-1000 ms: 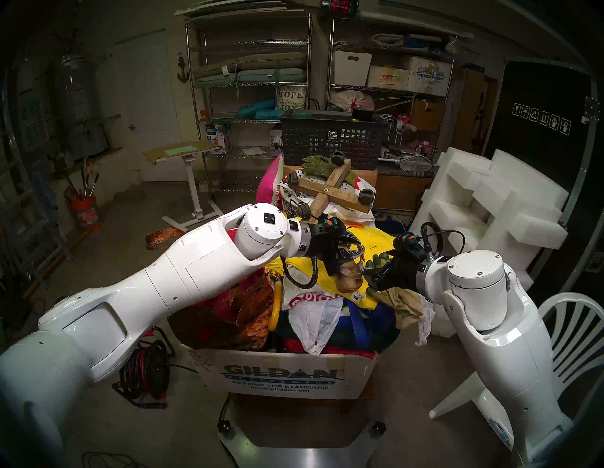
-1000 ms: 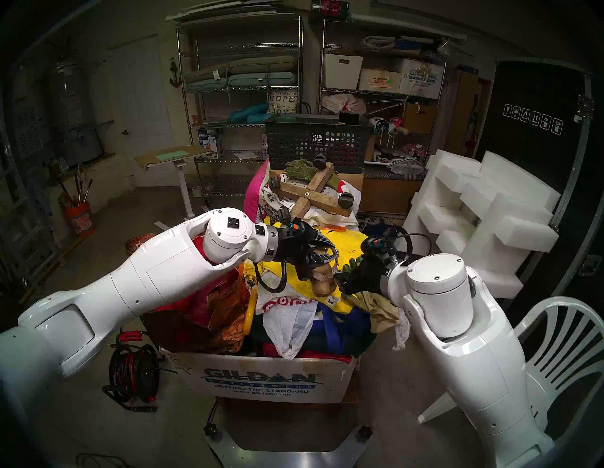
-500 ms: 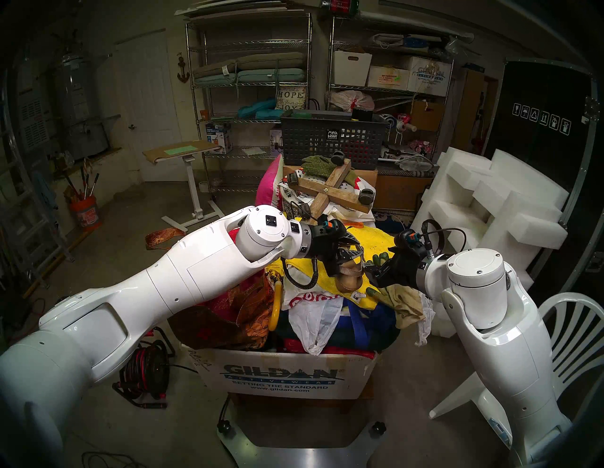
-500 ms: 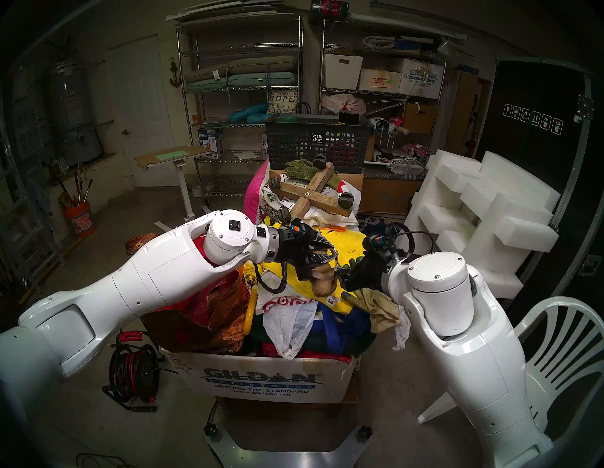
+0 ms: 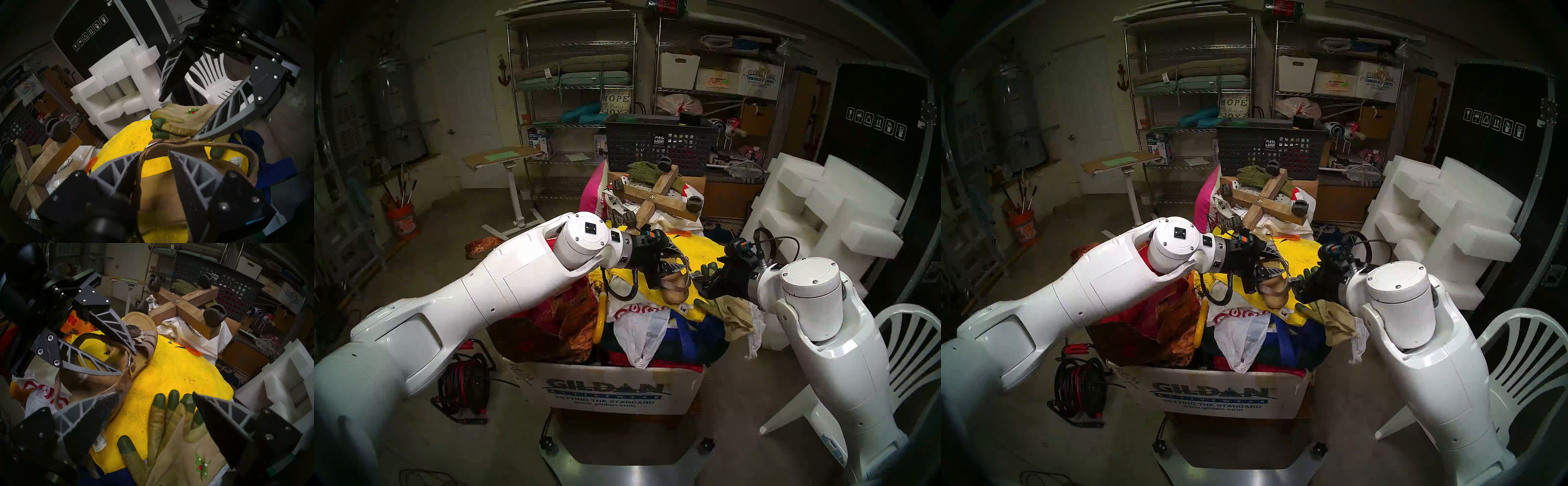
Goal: Unbuckle a shoe
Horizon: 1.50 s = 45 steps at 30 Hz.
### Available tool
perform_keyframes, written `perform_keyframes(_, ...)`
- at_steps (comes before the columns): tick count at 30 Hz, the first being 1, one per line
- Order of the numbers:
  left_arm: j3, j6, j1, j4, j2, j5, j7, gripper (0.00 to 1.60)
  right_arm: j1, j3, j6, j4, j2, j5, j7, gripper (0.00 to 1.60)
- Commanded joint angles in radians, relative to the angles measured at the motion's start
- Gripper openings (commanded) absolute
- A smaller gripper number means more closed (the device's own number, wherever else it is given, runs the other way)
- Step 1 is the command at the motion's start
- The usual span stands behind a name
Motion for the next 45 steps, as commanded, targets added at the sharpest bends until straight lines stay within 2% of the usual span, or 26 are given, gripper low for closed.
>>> perform_keyframes(1, -0.013, -0.010, -0.015, 0.001, -0.012, 0.005, 0.012, 0.82, 0.014, 0.001, -0.001, -0.013, 0.001, -0.002, 0.000, 1.51)
perform_keyframes(2, -0.014, -0.012, -0.015, 0.004, -0.015, 0.003, 0.013, 0.72, 0.018, -0.005, -0.001, -0.010, 0.000, -0.005, 0.000, 1.51)
perform_keyframes(5, -0.017, -0.011, -0.009, 0.003, -0.019, 0.003, 0.026, 0.56, 0.019, -0.013, -0.005, -0.005, -0.002, -0.011, -0.004, 1.51)
perform_keyframes(7, -0.017, -0.012, -0.008, 0.003, -0.020, 0.002, 0.028, 0.46, 0.018, -0.015, -0.008, -0.003, -0.006, -0.013, -0.006, 1.46)
perform_keyframes(8, -0.017, -0.011, -0.008, 0.003, -0.020, 0.001, 0.029, 0.35, 0.017, -0.016, -0.011, -0.003, -0.008, -0.015, -0.008, 1.43)
perform_keyframes(12, -0.018, -0.013, -0.006, 0.004, -0.021, -0.002, 0.032, 0.33, 0.024, -0.024, -0.013, -0.002, -0.015, -0.020, -0.013, 1.34)
perform_keyframes(13, -0.019, -0.014, -0.004, 0.004, -0.021, -0.004, 0.034, 0.28, 0.026, -0.027, -0.013, -0.001, -0.017, -0.022, -0.015, 1.10)
perform_keyframes(14, -0.020, -0.015, -0.003, 0.003, -0.021, -0.006, 0.037, 0.19, 0.028, -0.028, -0.013, -0.001, -0.019, -0.024, -0.016, 0.99)
perform_keyframes(15, -0.021, -0.015, -0.001, 0.004, -0.021, -0.010, 0.037, 0.16, 0.029, -0.029, -0.015, -0.001, -0.020, -0.025, -0.018, 0.92)
perform_keyframes(16, -0.021, -0.015, -0.001, 0.004, -0.021, -0.010, 0.037, 0.16, 0.029, -0.029, -0.015, -0.001, -0.020, -0.025, -0.018, 0.92)
perform_keyframes(17, -0.021, -0.016, 0.000, 0.004, -0.020, -0.010, 0.038, 0.09, 0.030, -0.031, -0.015, -0.001, -0.021, -0.027, -0.019, 0.78)
perform_keyframes(18, -0.021, -0.017, 0.001, 0.003, -0.020, -0.012, 0.040, 0.00, 0.031, -0.032, -0.016, -0.001, -0.021, -0.029, -0.020, 0.74)
perform_keyframes(22, -0.021, -0.021, 0.007, -0.001, -0.013, -0.017, 0.042, 0.00, 0.037, -0.038, -0.016, -0.001, -0.026, -0.033, -0.022, 0.69)
perform_keyframes(28, -0.025, -0.018, 0.020, -0.012, -0.004, -0.032, 0.050, 0.00, 0.039, -0.052, -0.012, -0.007, -0.035, -0.038, -0.022, 0.77)
perform_keyframes(31, -0.027, -0.017, 0.024, -0.018, 0.000, -0.036, 0.054, 0.00, 0.039, -0.055, -0.010, -0.007, -0.036, -0.040, -0.023, 0.74)
perform_keyframes(33, -0.028, -0.017, 0.025, -0.022, 0.003, -0.038, 0.056, 0.00, 0.038, -0.058, -0.009, -0.008, -0.040, -0.043, -0.028, 0.62)
perform_keyframes(34, -0.028, -0.016, 0.027, -0.025, 0.006, -0.039, 0.058, 0.00, 0.037, -0.060, -0.012, -0.008, -0.039, -0.046, -0.030, 0.00)
perform_keyframes(45, -0.028, -0.019, 0.032, -0.037, 0.020, -0.048, 0.066, 0.00, 0.052, -0.076, -0.014, -0.012, -0.056, -0.058, -0.043, 0.00)
